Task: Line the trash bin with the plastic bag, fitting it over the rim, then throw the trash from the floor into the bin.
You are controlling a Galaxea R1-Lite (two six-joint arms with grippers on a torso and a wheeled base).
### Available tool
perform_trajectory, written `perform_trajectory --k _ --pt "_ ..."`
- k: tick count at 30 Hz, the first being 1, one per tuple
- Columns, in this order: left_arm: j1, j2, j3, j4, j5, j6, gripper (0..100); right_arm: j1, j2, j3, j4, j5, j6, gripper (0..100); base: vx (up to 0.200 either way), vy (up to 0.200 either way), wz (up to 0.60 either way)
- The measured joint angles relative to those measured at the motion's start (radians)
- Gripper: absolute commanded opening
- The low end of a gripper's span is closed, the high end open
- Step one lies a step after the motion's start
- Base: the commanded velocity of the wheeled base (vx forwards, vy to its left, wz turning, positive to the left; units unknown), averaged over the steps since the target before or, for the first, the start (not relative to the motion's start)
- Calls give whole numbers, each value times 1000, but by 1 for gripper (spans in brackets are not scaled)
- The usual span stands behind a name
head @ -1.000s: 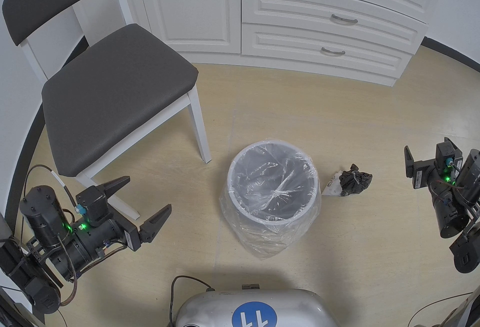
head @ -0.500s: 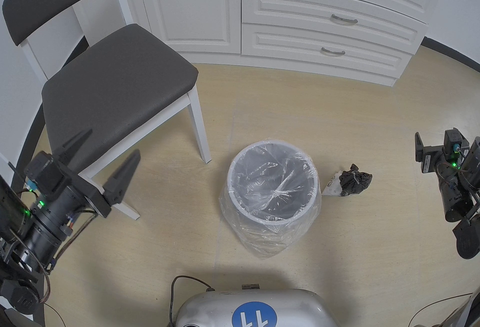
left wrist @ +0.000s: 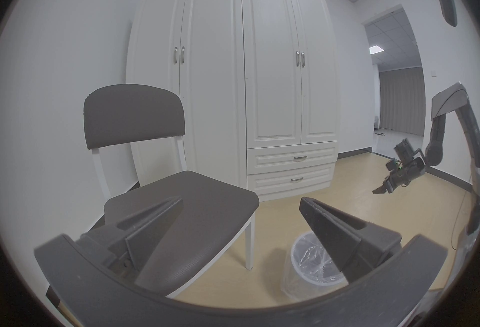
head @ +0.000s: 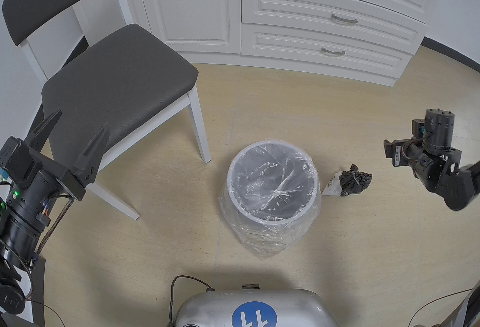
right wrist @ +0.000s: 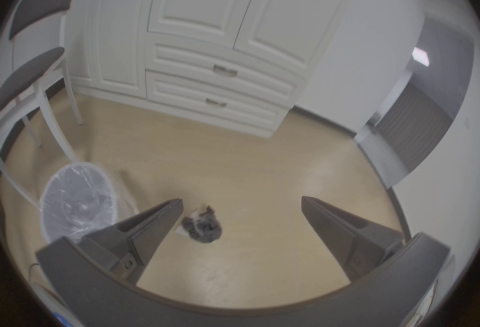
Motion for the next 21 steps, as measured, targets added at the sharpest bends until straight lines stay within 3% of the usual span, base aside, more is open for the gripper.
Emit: perform_trajectory --k 7,11,15,21 --pt "-20 -18 -6 25 28 3 100 -42 111 -290 458 180 239 100 0 0 0" --pt "-35 -24 -5 41 43 5 100 -89 226 -469 612 286 363 100 0 0 0" --pt "-51 -27 -1 50 53 7 100 -130 326 -565 635 343 425 100 0 0 0" --pt "-71 -36 3 54 60 9 100 -154 440 -591 575 360 436 100 0 0 0"
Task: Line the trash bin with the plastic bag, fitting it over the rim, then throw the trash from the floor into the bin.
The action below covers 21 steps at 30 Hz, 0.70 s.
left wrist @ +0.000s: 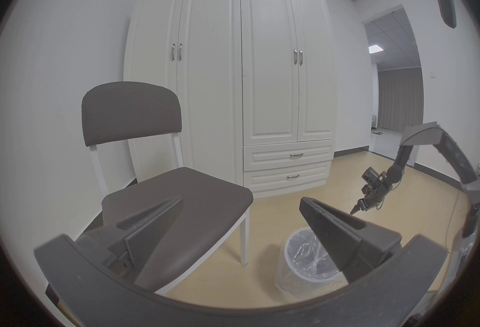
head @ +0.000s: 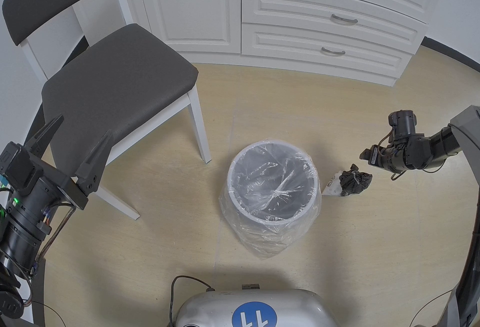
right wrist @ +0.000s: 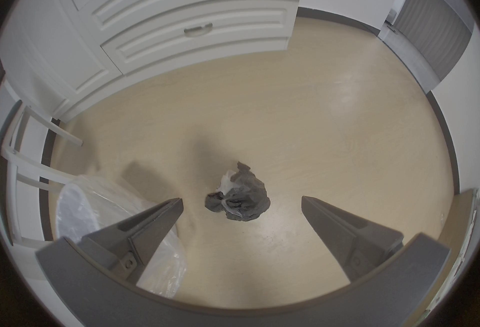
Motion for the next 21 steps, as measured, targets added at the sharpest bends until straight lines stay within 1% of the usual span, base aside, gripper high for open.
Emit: perform_trajectory --k 8,13,15,21 --pt "-4 -7 8 1 1 1 100 -5 95 -19 -8 31 5 100 0 0 0" --pt "-5 -6 17 0 1 5 100 -7 161 -56 -26 38 15 100 0 0 0" --pt "-5 -6 19 0 2 10 100 -10 190 -74 -50 39 33 100 0 0 0" --pt "-4 -3 22 0 5 38 100 -13 297 -166 -113 41 129 100 0 0 0"
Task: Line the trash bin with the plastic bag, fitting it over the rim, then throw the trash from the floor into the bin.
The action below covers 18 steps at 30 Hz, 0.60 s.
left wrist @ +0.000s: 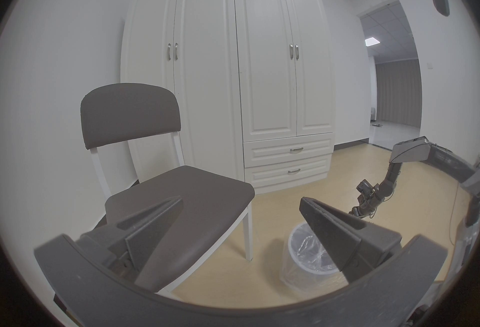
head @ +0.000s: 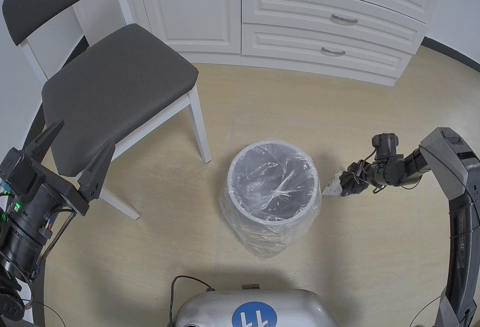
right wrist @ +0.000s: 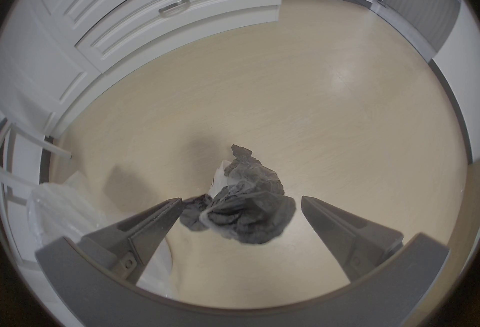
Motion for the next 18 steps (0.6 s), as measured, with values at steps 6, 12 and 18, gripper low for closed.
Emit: perform_trajectory --k 6,12,18 --pt "13 13 -4 3 92 18 100 3 92 -81 -32 0 67 100 0 0 0" --pt "21 30 -14 2 132 22 100 5 153 -111 -104 0 87 100 0 0 0" --pt "25 37 -17 3 138 23 100 9 171 -109 -99 8 89 0 0 0 0"
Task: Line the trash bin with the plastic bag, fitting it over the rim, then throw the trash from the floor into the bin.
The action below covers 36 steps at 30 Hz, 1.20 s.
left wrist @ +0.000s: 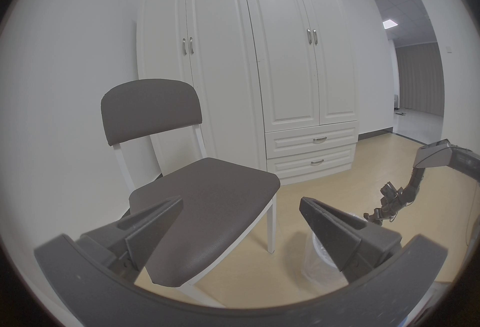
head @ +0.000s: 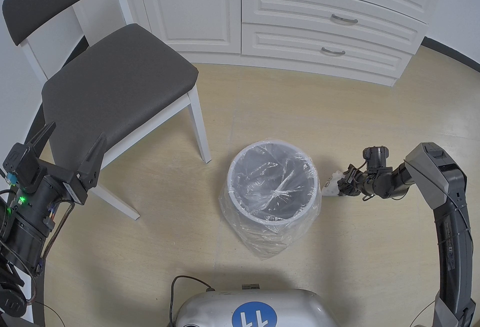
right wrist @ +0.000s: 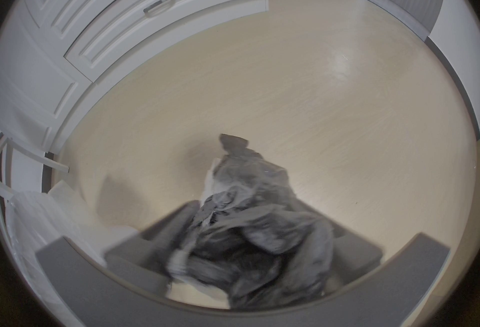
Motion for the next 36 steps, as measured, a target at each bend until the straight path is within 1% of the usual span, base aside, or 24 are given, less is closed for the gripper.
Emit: perform_trajectory --k 3,7,10,16,20,23,29,31,36 --pt "4 2 -2 0 1 0 100 0 -2 13 4 28 0 0 0 0 0" --pt "13 3 -2 0 2 0 100 -2 -28 56 4 102 0 0 0 0 0" --pt "31 4 -3 1 3 3 100 -5 -63 87 4 129 6 0 0 0 0" --pt "116 16 -2 2 4 29 100 -7 -174 166 11 189 12 0 0 0 0" --pt "175 33 -2 2 12 46 100 -6 -289 216 43 226 13 0 0 0 0" --pt "217 45 -2 1 44 87 100 -8 -381 241 90 256 15 0 0 0 0" --pt "271 61 0 -6 149 182 100 -8 -569 296 151 329 22 0 0 0 0" --pt "281 62 1 -8 167 195 100 -3 -622 324 154 337 17 0 0 0 0" --pt "291 63 3 -10 180 207 100 33 -748 394 151 344 1 0 0 0 0"
